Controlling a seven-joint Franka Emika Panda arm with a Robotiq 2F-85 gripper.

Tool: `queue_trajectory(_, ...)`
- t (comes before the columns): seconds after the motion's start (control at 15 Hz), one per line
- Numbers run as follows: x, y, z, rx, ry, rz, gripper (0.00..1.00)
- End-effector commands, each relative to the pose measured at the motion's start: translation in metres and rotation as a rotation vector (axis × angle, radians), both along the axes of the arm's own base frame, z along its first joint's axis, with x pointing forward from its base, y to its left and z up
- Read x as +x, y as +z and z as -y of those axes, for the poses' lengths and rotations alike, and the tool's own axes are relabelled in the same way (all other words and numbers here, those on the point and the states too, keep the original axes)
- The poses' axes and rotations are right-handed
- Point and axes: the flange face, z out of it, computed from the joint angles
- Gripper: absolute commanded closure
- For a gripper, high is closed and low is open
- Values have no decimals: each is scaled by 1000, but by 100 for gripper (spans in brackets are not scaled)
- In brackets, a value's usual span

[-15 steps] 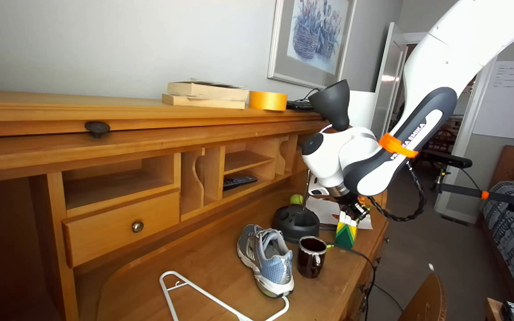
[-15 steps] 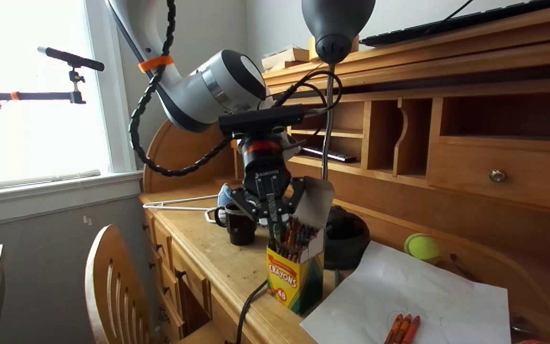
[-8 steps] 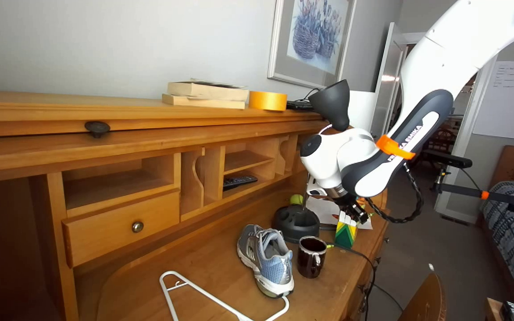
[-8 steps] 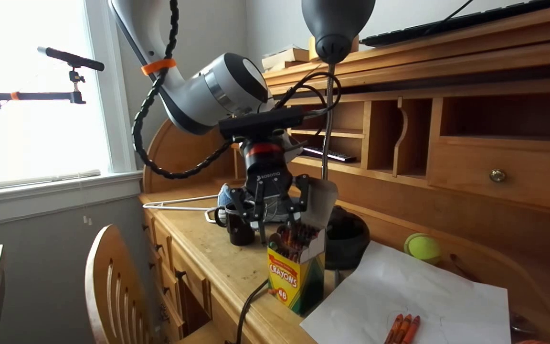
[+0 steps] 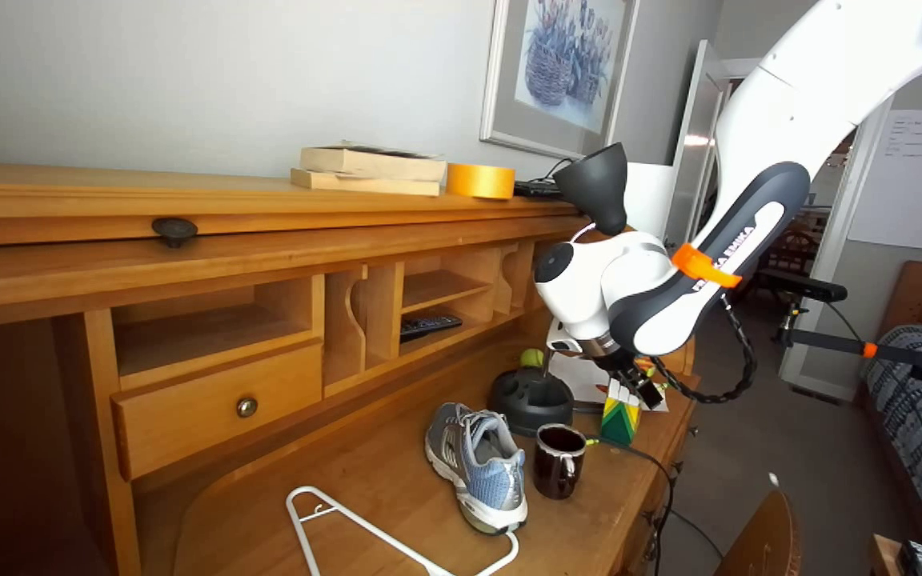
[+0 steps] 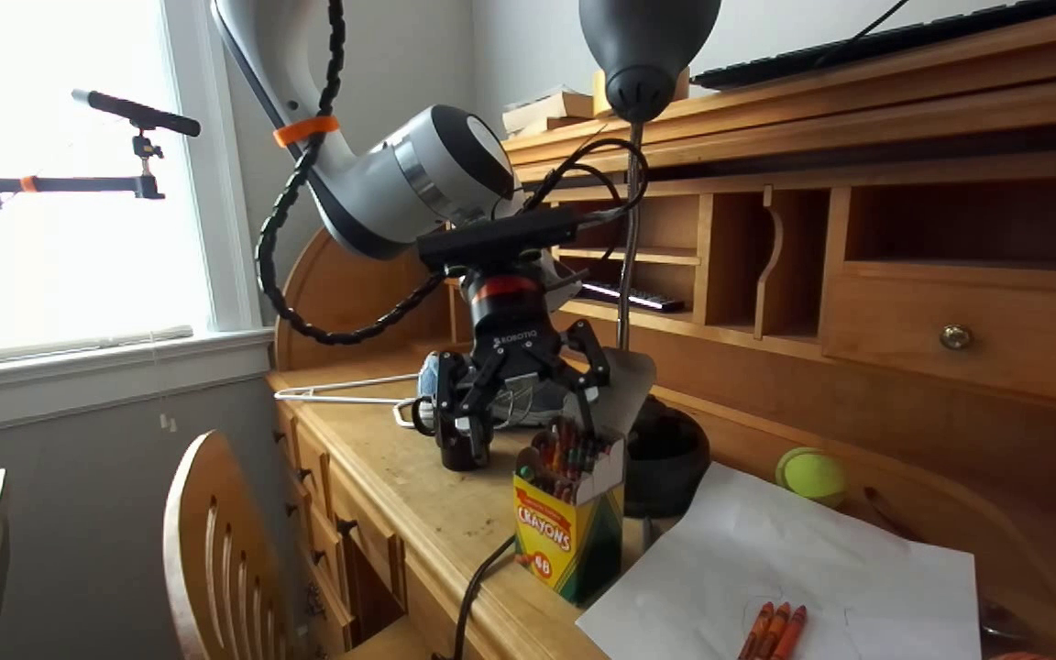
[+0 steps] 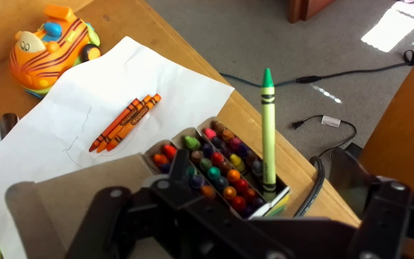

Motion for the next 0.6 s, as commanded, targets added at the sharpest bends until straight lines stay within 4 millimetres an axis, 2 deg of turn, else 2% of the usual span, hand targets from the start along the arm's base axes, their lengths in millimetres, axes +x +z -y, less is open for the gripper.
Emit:
queue_trajectory(0.0, -1, 10, -14, -21, -39, 34, 0)
queue_trajectory(0.33, -9, 23, -21, -67, -138, 83, 0)
queue_trajectory(0.53, -21, 32, -26, -61, -224, 133, 0)
